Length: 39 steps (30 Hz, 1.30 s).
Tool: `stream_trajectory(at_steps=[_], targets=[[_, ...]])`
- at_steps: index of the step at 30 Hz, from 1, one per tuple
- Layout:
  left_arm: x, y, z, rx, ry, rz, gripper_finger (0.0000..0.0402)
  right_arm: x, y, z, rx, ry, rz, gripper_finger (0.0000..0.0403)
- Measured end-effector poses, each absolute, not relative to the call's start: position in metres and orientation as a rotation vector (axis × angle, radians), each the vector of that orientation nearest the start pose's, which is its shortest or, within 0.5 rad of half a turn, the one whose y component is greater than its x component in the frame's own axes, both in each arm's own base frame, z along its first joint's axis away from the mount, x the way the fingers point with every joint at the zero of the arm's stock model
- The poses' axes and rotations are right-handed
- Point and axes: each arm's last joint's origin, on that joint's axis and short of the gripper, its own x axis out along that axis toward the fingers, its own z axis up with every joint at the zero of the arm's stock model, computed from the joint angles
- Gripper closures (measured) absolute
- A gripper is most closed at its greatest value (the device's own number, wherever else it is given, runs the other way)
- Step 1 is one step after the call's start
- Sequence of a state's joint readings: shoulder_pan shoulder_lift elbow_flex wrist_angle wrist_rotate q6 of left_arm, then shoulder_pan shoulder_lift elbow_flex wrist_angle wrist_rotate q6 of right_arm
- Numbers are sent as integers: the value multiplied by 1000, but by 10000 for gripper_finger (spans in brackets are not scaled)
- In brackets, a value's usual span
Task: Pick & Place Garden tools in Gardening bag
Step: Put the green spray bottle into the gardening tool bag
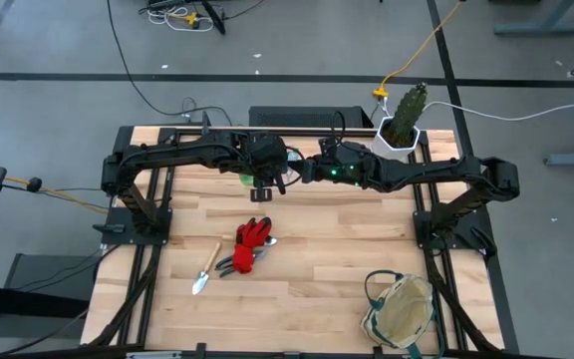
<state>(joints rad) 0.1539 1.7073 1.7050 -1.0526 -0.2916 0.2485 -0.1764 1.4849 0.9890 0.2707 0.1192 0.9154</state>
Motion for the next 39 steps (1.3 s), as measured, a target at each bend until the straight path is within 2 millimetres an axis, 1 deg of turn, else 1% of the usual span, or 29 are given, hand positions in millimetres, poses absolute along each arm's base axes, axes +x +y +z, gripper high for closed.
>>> stream_trajectory(at_steps=[15, 19, 24, 29, 33, 36, 39], targets=[[342, 61, 342, 290, 1109, 262, 175, 329, -62, 281, 901, 85, -373, 345], [339, 61, 340, 300, 1150, 266, 165, 329, -62, 281, 901, 85, -373, 345], [332, 60, 359, 299, 1162, 266, 165, 329, -62, 279, 903, 102, -380, 345], [329, 60, 390, 275, 1069, 303, 171, 328, -63, 276, 898, 137, -378, 346], [326, 59, 410, 271, 1002, 315, 176, 328, -65, 276, 904, 153, -360, 346], [323, 59, 419, 265, 978, 322, 182, 327, -66, 276, 897, 157, -361, 346], [322, 58, 423, 247, 962, 321, 187, 327, -66, 276, 886, 158, -360, 346]])
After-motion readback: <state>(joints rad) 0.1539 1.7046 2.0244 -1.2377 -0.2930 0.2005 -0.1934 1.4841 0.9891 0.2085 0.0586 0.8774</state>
